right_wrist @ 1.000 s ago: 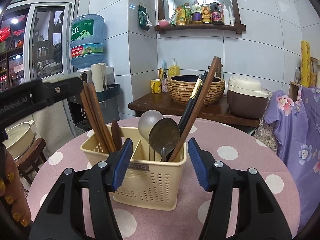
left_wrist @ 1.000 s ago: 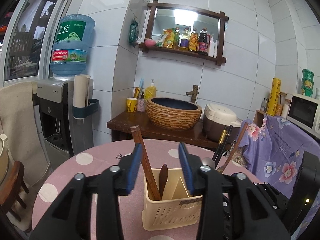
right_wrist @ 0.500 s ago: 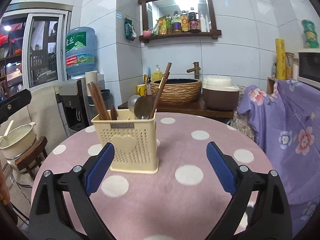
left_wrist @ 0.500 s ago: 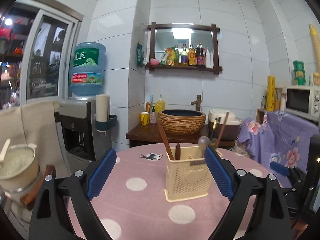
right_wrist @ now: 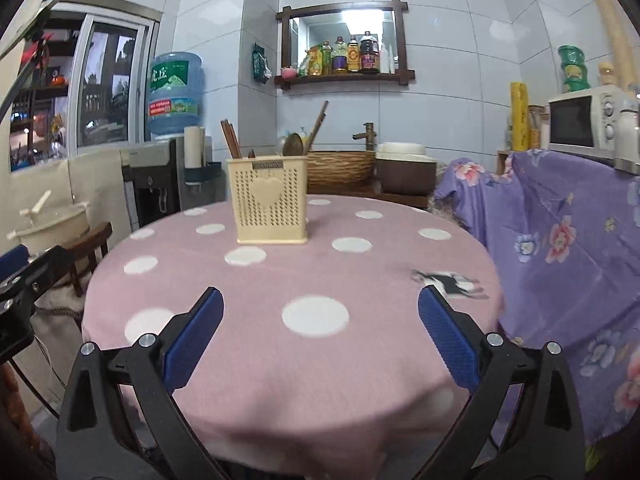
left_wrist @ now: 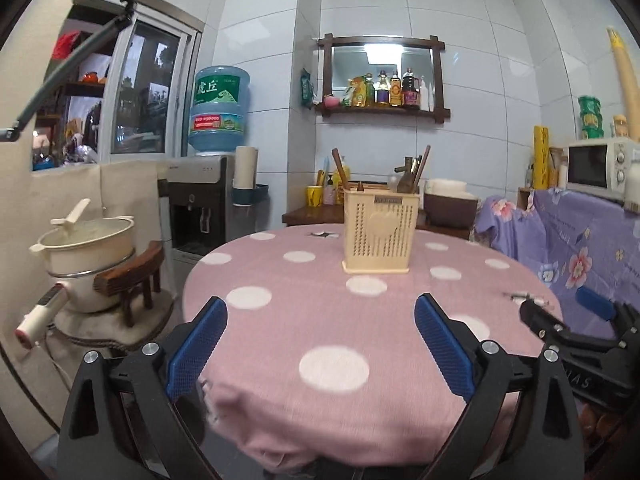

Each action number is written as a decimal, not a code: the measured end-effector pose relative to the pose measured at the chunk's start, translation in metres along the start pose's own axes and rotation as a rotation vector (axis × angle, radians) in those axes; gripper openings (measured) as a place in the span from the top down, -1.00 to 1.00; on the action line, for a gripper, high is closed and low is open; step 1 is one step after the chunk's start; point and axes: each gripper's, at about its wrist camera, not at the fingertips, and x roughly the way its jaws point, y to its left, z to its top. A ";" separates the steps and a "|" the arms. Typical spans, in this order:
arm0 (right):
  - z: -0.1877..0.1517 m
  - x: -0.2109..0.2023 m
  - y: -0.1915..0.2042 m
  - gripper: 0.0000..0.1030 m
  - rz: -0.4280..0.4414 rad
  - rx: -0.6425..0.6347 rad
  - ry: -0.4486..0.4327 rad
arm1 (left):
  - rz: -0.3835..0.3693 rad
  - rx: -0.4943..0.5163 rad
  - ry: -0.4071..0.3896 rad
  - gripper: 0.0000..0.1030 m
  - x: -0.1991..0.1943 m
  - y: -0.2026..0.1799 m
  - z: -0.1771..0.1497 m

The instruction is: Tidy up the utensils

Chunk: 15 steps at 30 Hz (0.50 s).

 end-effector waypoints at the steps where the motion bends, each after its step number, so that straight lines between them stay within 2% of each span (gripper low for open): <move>1: -0.006 -0.006 -0.002 -0.88 -0.003 0.004 0.001 | 0.004 0.005 0.002 -0.83 -0.006 -0.001 -0.005; 7: -0.025 -0.039 -0.007 -0.88 -0.046 -0.017 -0.022 | -0.024 -0.047 0.047 -0.87 -0.022 0.005 -0.024; 12: -0.030 -0.059 -0.002 -0.89 -0.014 -0.023 -0.018 | -0.037 -0.037 0.001 -0.89 -0.042 0.003 -0.027; 15: -0.031 -0.071 0.001 -0.89 0.003 -0.027 -0.029 | -0.046 -0.039 0.001 -0.89 -0.049 0.003 -0.032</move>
